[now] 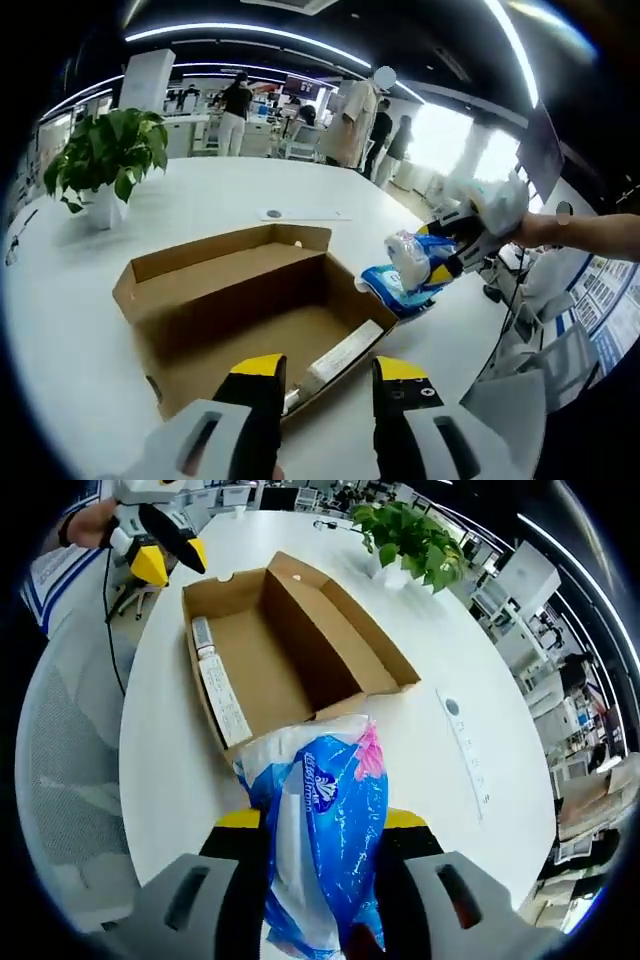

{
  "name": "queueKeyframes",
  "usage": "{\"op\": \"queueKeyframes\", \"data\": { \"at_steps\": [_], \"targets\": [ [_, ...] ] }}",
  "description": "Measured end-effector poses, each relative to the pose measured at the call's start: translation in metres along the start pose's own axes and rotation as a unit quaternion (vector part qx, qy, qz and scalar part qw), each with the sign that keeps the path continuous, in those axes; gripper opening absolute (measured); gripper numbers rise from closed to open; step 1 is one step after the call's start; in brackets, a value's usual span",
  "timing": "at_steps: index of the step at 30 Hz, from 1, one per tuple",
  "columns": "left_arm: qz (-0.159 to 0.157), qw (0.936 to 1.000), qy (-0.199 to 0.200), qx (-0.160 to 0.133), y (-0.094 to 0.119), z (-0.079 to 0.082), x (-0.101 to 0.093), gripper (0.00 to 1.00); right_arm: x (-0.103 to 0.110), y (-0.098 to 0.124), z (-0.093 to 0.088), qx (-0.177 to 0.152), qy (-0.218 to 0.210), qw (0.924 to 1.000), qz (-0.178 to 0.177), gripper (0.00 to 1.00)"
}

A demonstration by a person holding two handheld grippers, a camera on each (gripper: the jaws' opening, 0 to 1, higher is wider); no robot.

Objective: Operate the shoe box by opening the lid, removing the specified soft item, and placing it in the target area until the item is outside and the box remains undamaged.

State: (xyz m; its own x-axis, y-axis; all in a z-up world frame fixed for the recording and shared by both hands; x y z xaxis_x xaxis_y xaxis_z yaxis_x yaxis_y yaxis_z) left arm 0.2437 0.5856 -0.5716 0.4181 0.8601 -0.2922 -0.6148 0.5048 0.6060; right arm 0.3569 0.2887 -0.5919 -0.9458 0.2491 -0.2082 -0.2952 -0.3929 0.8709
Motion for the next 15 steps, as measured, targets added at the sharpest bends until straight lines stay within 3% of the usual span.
{"op": "queueKeyframes", "data": {
  "at_steps": [6,15],
  "targets": [
    [0.003,1.0,-0.002,0.008,0.002,-0.004,-0.001,0.36,-0.003,0.014,-0.032,0.009,-0.023,0.9996,-0.011,0.37],
    [0.005,1.0,0.0,0.009,-0.001,0.001,-0.007,0.37,-0.008,0.03,-0.06,0.013,-0.038,0.9989,-0.022,0.38]
  ]
}}
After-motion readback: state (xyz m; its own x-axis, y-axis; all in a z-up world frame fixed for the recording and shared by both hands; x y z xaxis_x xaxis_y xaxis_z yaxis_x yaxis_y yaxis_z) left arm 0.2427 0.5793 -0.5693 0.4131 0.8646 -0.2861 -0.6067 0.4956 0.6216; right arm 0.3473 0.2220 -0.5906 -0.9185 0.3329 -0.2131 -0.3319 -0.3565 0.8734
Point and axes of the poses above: the point that each gripper's makers call its tool centre point, and the gripper's own axes: y roughly backward along the fingers, x roughly to its left, z roughly out of its top, the point moved 8 cm from there along y, roughly backward along the fingers, and after that the axes turned 2 degrees about z, right-handed, at the moved point
